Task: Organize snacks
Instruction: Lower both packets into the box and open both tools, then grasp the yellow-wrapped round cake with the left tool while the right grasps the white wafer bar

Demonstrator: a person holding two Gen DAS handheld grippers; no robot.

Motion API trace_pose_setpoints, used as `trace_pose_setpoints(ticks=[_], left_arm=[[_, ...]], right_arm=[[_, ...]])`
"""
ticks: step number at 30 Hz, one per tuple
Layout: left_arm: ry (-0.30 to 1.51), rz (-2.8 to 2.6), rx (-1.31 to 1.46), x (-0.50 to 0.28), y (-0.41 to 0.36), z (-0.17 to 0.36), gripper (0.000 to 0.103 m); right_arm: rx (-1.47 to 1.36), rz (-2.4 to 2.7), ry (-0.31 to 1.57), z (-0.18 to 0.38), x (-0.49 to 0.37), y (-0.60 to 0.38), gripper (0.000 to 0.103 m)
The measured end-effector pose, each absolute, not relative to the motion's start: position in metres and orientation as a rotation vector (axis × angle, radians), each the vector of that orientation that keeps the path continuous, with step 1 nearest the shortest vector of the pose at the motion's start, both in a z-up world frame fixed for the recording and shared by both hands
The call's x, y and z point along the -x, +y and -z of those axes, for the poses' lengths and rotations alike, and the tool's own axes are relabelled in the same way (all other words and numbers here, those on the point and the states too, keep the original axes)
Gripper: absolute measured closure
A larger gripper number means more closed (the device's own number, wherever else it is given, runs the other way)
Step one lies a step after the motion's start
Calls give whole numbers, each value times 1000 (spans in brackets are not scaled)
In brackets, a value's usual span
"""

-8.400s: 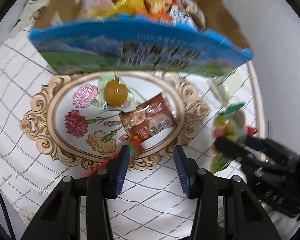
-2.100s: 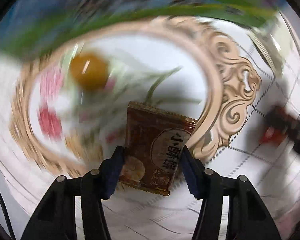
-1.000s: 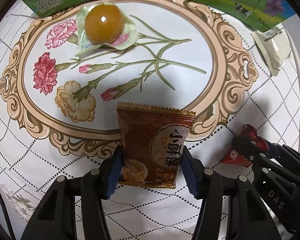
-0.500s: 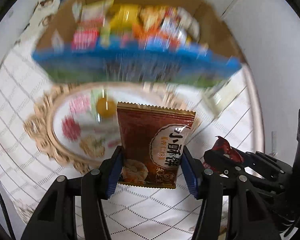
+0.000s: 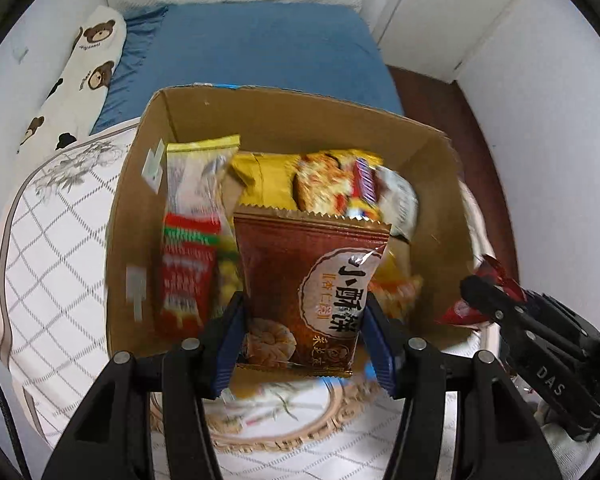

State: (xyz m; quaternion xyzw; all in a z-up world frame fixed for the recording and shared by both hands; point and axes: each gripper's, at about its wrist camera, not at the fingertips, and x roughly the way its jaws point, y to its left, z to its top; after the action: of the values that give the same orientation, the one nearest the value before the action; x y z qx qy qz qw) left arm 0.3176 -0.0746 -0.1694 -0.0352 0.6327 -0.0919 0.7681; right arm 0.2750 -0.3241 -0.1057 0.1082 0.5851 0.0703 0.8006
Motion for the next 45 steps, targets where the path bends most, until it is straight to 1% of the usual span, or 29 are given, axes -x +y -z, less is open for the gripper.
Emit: trace_pose_setpoints(ticks=[5,8,9,10,11,12,20,25,35,45], left_arm=[[1442,162,70,-361,-73,204,50],[1473,140,56,-377,-72,223,49],[1481,130,50,-381,-71,228,41],[1486,120,47,-384,-69,233,34],[1485,111,44,-386,-68,236,19],[1478,102,37,-386,-67,237,11],[1454,102,29,-378,-63,245,11],[1415,80,6,-361,-60,237,11],[1288,56,8,-320,-49,197,11],[1159,62,-21,-267,-48,154,11]], right_arm=[[-196,-98,1340,138,-314,-324,70],[-172,-71,1387,157,-329,-323,66],[-167,-58,1401,163,-331,-322,53],[-164,-57,1409,166,-333,-322,28],[-154,-55,1417,169,-334,-321,17],[-147,-51,1420,171,-335,-319,8],[-93,-45,1449,179,-332,-308,7],[-87,-38,1430,174,-324,-304,6],[-87,-52,1348,139,-294,-300,6],[-56,-49,1214,89,-244,-300,6]])
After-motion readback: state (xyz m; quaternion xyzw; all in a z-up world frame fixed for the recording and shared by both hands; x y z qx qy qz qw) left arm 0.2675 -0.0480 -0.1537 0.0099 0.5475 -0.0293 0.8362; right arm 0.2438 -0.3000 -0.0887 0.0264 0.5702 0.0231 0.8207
